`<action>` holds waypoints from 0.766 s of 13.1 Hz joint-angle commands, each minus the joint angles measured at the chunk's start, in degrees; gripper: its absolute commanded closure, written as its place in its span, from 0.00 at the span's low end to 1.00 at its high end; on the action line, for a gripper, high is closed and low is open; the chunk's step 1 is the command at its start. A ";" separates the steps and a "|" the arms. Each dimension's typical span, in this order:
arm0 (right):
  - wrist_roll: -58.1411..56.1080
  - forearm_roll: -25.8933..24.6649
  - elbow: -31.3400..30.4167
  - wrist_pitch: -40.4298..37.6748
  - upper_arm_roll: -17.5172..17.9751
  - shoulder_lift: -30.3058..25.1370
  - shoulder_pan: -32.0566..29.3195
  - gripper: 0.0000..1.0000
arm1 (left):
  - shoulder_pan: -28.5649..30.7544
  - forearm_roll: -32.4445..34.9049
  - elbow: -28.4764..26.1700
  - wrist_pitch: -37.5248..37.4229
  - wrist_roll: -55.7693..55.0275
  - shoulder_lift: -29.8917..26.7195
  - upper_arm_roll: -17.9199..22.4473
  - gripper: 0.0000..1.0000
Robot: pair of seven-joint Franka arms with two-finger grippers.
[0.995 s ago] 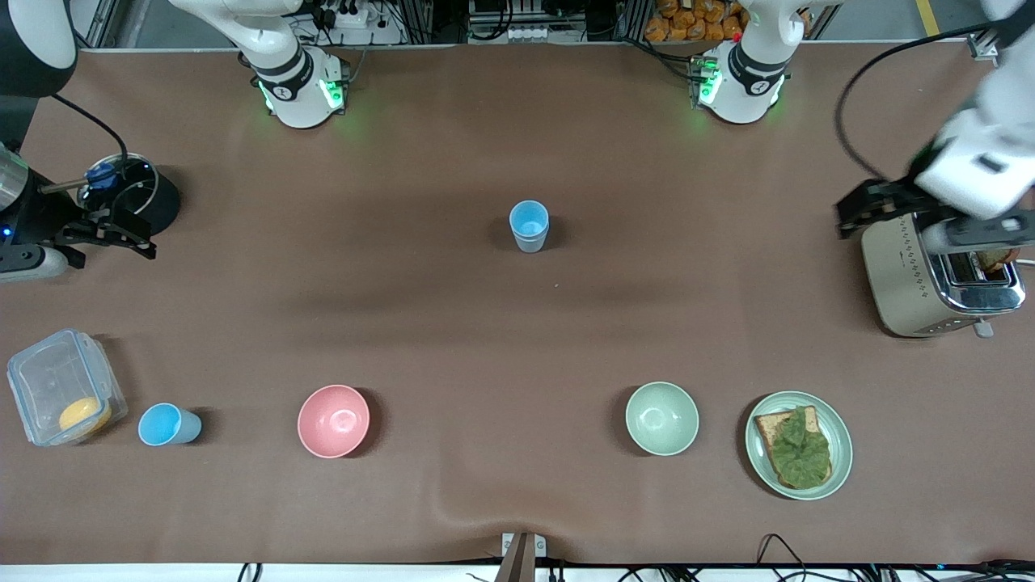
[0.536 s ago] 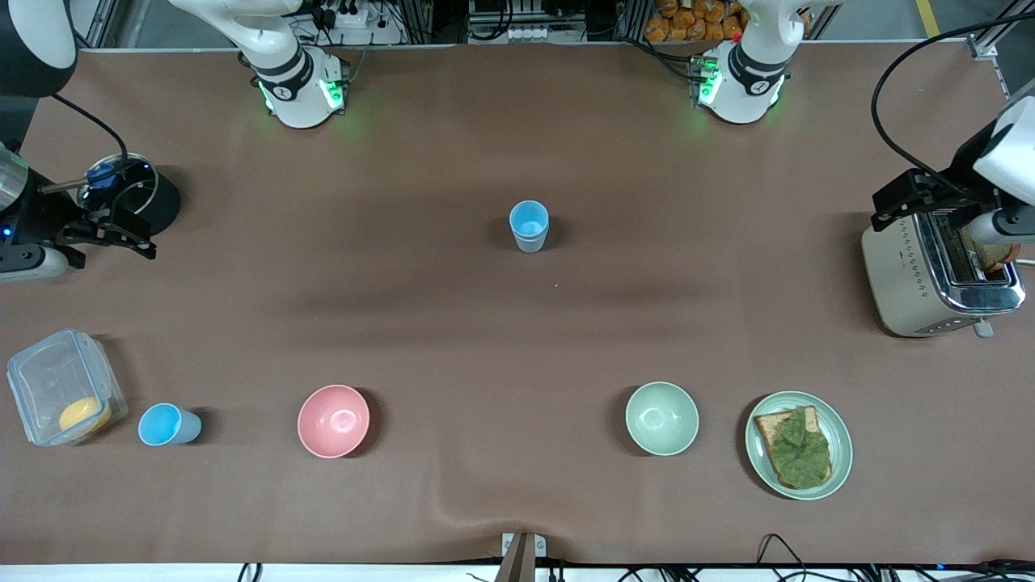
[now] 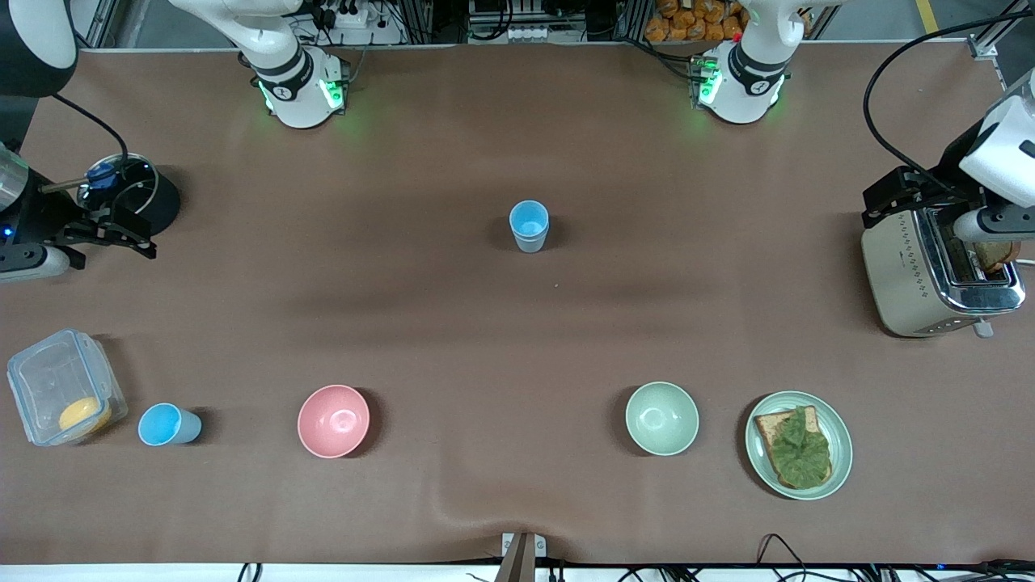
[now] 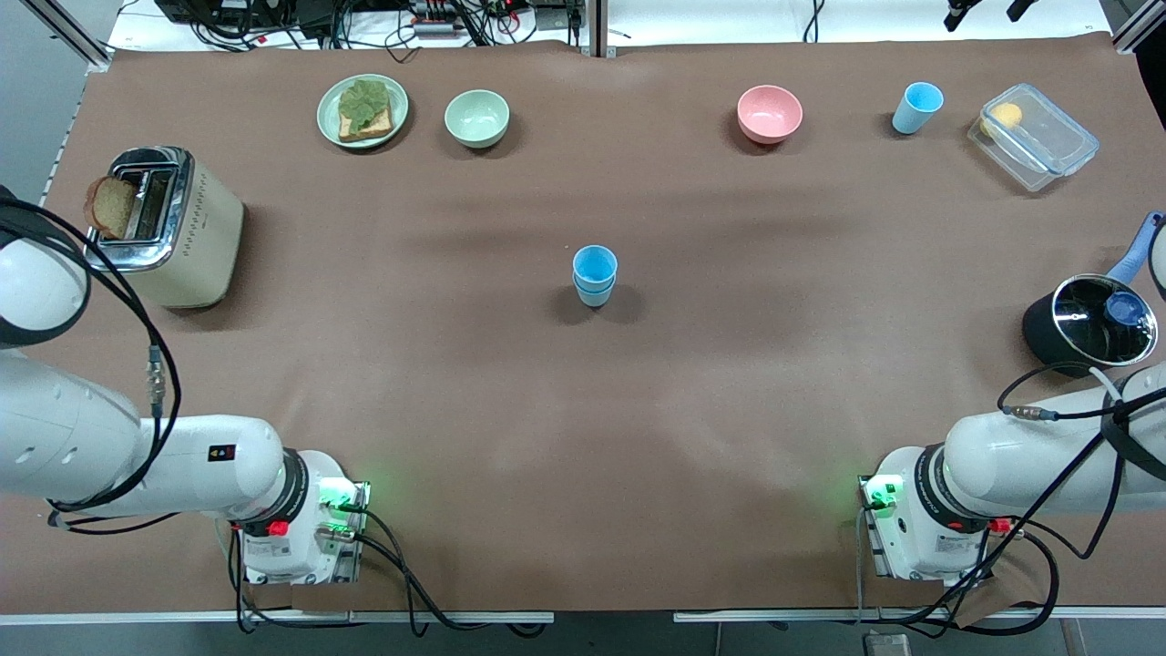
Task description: Stack blue cups with both arms
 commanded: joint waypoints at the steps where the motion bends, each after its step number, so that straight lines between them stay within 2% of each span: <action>1: -3.08 1.50 1.49 -0.42 0.65 0.89 -2.09 0.00 | -2.08 -1.08 -0.99 -0.17 0.22 -1.15 2.47 0.00; 10: -2.38 1.50 1.40 -0.77 0.74 0.63 -1.65 0.00 | -1.73 -1.08 0.15 -0.17 -0.04 -0.01 2.12 0.00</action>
